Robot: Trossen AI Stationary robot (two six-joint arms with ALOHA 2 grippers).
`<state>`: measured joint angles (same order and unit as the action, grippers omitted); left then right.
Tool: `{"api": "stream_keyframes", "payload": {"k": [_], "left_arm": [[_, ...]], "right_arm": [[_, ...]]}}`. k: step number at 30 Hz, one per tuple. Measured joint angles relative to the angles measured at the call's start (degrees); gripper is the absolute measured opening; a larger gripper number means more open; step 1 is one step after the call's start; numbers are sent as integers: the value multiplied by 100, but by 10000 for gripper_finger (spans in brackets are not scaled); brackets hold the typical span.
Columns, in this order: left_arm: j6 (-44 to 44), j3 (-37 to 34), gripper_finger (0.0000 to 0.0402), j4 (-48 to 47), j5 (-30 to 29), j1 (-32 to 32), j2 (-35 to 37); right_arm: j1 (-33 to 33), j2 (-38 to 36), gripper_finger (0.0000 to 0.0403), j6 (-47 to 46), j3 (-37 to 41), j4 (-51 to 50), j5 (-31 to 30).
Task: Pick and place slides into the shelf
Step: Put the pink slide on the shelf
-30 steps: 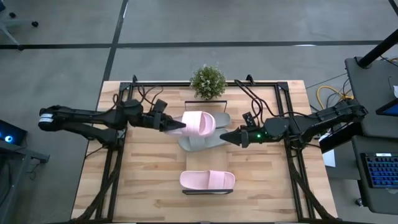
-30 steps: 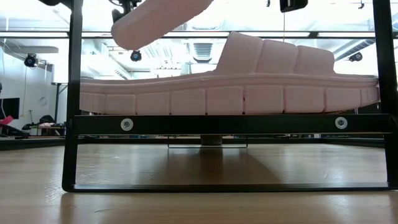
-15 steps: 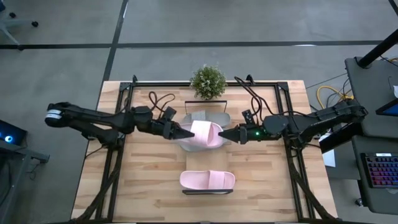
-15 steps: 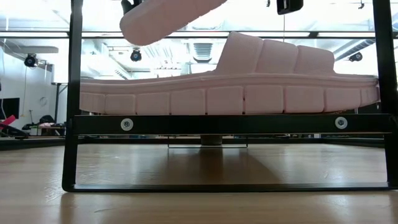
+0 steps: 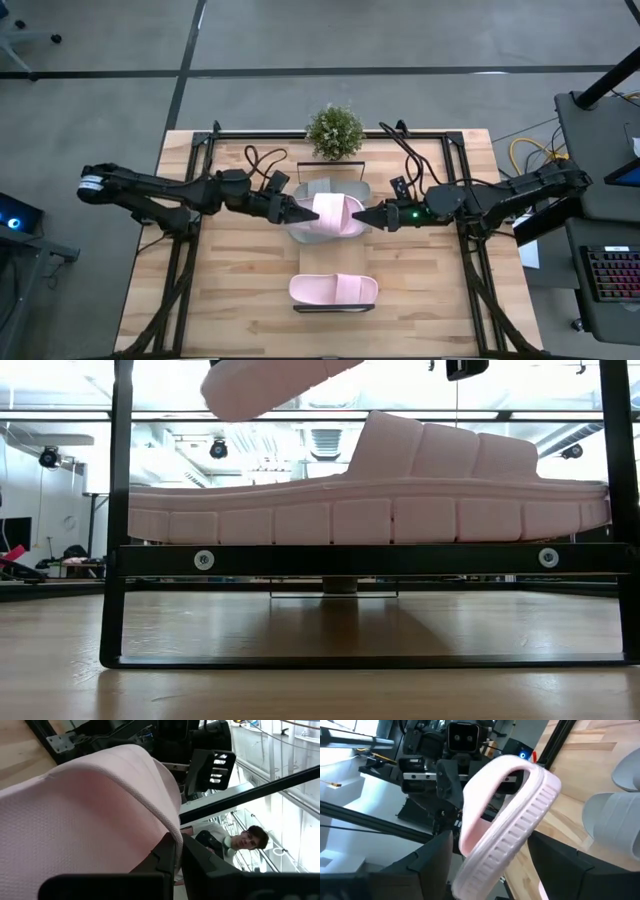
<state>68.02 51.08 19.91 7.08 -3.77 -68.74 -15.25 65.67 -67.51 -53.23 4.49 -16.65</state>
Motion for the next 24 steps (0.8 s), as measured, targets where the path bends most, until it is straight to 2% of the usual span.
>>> {"api": "stream_keyframes", "payload": {"k": [8, 12, 17, 24], "left_arm": [[-95, 132, 0, -4, -34, 2, -53], [-97, 129, 0, -1, -40, 2, -62], [-102, 121, 0, 1, -38, 0, -64], [-141, 121, 0, 17, -16, -6, -49]], "right_arm": [[2, 4, 245, 40, 0, -33, 23], [2, 4, 225, 46, 0, -80, 18], [2, 4, 171, 2, 0, -113, 8], [11, 7, 57, 42, 1, -179, -33]]}}
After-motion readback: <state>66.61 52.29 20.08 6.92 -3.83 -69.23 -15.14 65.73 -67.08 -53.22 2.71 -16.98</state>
